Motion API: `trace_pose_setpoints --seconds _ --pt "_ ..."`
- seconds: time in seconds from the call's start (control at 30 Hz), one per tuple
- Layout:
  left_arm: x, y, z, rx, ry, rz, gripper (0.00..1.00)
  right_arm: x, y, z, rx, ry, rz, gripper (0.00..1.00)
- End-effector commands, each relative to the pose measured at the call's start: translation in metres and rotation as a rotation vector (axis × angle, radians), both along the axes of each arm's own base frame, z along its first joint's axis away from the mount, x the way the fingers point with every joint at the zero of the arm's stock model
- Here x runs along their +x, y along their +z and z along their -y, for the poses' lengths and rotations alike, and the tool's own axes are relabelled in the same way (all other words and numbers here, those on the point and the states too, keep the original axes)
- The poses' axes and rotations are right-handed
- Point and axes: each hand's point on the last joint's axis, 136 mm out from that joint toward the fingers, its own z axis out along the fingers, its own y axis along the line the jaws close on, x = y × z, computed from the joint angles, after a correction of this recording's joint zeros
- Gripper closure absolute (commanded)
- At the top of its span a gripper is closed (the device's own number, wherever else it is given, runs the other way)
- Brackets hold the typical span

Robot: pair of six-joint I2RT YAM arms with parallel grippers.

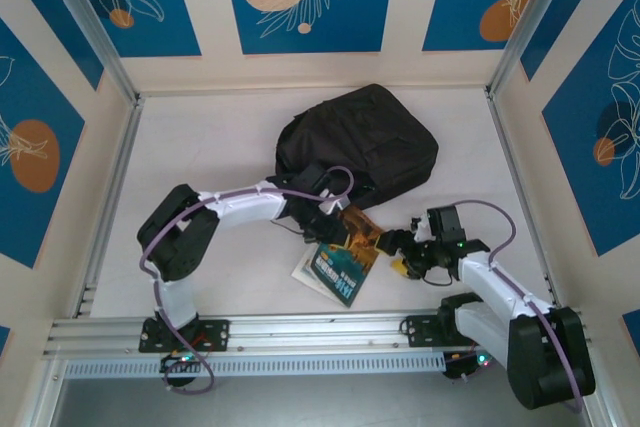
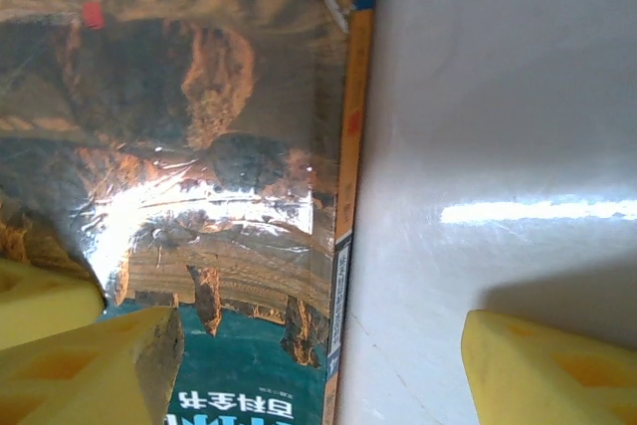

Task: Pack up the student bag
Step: Pick up the book from the bottom-center of the table, then pass the book.

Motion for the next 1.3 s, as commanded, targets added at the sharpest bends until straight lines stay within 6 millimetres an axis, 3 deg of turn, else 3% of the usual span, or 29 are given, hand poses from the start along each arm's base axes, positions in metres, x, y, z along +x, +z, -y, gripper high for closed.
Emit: trace_pose_setpoints --seconds 0.0,0.37,0.47,0.6,0.77,0.9,1.07,1.13,1.27 --pt "0.001 0.047 0.006 -0.101 -0.02 0.005 0.94 0.0 0.013 -0.018 0.162 0.019 0.001 0.24" --pt "0.01 0.096 0.014 -0.244 0.017 -0.021 0.93 0.012 0.051 -0.037 0.362 0.037 0.092 0.1" --pt "0.009 0.098 0.014 -0.251 0.012 -0.025 0.93 0.016 0.063 -0.036 0.395 0.006 0.137 0.23" --pt "0.008 0.093 0.014 -0.248 0.021 -0.037 0.93 0.021 0.075 -0.031 0.4 -0.058 0.191 0.5" --pt "0.008 0.091 0.014 -0.255 0.033 -0.045 0.93 0.019 0.077 -0.028 0.416 -0.093 0.196 0.66" --pt "0.007 0.086 0.011 -0.234 0.022 -0.037 0.91 0.018 0.08 -0.028 0.399 -0.074 0.205 0.86" --pt "0.007 0.073 -0.01 -0.135 0.041 -0.015 0.66 0.018 0.094 -0.019 0.285 -0.055 0.25 0.93" --pt "0.008 0.066 -0.027 -0.079 0.065 -0.012 0.56 0.015 0.099 -0.016 0.242 -0.038 0.253 0.96" --pt "0.007 0.054 -0.067 0.039 0.117 -0.004 0.47 0.011 0.122 -0.017 0.214 0.01 0.285 1.0"
